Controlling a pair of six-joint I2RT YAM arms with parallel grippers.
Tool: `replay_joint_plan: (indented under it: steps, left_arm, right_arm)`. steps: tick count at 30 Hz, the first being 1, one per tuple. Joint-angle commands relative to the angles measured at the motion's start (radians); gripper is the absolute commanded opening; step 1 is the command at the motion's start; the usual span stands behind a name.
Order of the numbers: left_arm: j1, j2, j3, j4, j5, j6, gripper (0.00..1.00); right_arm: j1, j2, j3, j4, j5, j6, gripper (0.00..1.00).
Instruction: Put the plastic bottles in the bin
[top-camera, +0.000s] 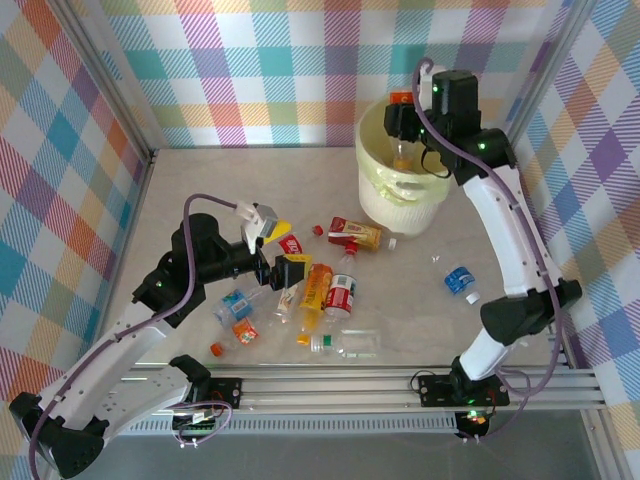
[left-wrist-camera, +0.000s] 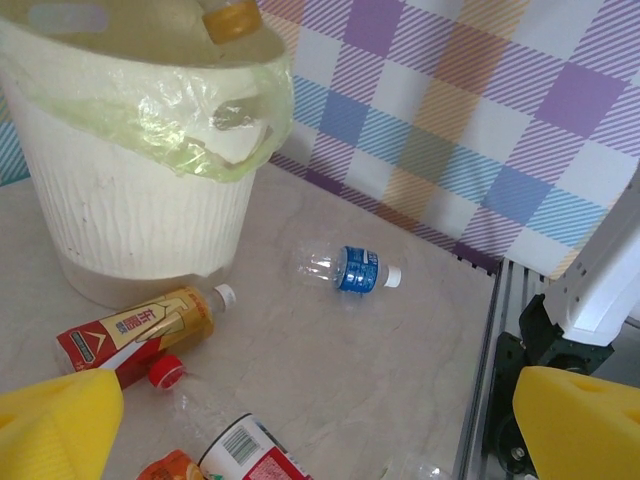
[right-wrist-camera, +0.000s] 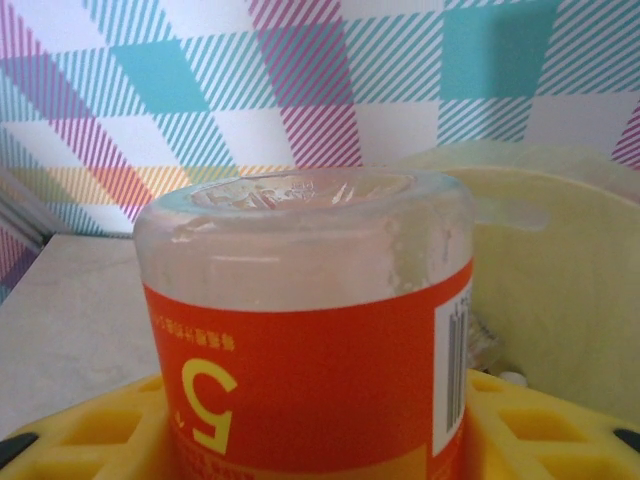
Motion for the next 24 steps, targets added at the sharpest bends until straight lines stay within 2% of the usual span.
replay_joint_plan:
  steps: [1, 6, 15, 24]
  left_arm:
    - [0.003, 0.005, -0.009, 0.017, 0.015, 0.014, 1.0]
    - [0.003, 0.01, -0.009, 0.004, 0.008, 0.008, 1.0]
    - [0.002, 0.013, -0.024, -0.013, -0.015, 0.016, 1.0]
    - [0.002, 0.026, -0.02, -0.041, -0.024, 0.021, 1.0]
  right_arm:
    - [-0.027, 0.061, 0.109, -0.033, 0.029, -0.008, 0.51]
    - [-0.061, 0.173, 0.225, -0.101, 0.052, -0.013, 0.5]
    - [-0.127, 0.369, 0.392, -0.264, -0.055, -0.034, 0.51]
    - [-0.134, 0.474, 0.412, -0.361, -0.104, -0.034, 0.5]
